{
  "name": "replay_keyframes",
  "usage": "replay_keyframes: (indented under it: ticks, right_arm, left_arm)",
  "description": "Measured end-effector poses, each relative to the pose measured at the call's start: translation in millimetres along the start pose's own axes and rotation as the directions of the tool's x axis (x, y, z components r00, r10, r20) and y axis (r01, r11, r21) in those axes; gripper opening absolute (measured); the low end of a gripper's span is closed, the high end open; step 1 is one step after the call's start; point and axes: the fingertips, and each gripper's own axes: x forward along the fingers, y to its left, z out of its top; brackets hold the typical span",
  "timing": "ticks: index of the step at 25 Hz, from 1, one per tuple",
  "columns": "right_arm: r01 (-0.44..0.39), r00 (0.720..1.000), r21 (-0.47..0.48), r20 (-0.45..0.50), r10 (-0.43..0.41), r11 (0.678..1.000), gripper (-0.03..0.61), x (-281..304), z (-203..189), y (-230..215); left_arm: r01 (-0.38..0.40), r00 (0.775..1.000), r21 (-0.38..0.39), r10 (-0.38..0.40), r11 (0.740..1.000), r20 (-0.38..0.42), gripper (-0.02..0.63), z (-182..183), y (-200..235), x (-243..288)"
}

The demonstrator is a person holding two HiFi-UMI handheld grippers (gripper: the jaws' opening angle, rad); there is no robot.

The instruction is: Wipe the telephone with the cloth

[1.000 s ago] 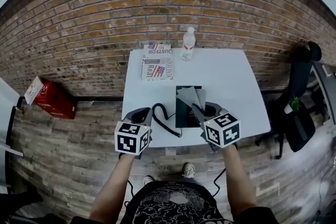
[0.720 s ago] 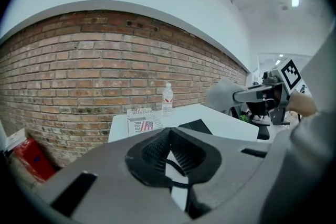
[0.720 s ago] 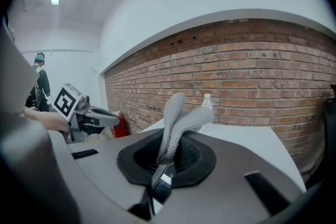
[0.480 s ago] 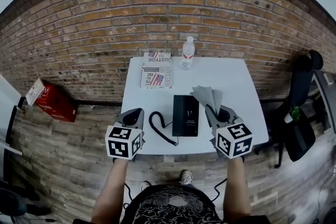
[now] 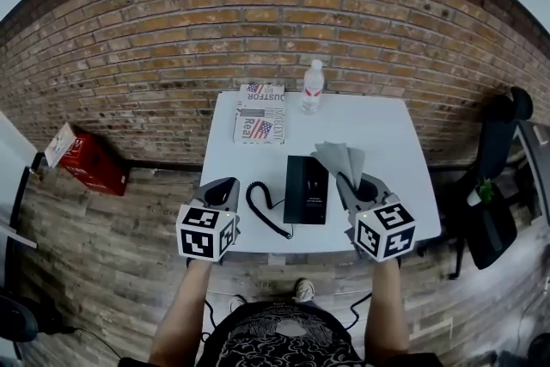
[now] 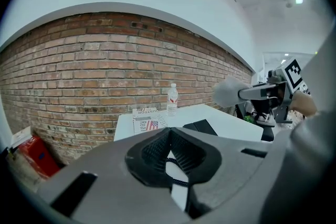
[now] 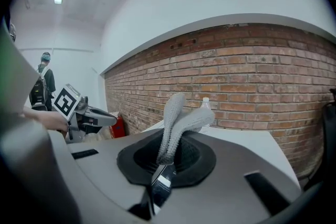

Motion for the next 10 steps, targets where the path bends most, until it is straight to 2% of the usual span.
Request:
replay_keyframes:
  ticks: [10]
  right_arm:
    - [-0.001, 1.0, -0.018, -0.008, 0.001, 1.0, 0.011, -0.6, -0.9, 2.4]
  left_arm:
    - [-0.001, 1.0, 0.002, 0.001, 1.0, -0.004, 0.006, -1.5, 1.6, -2.2]
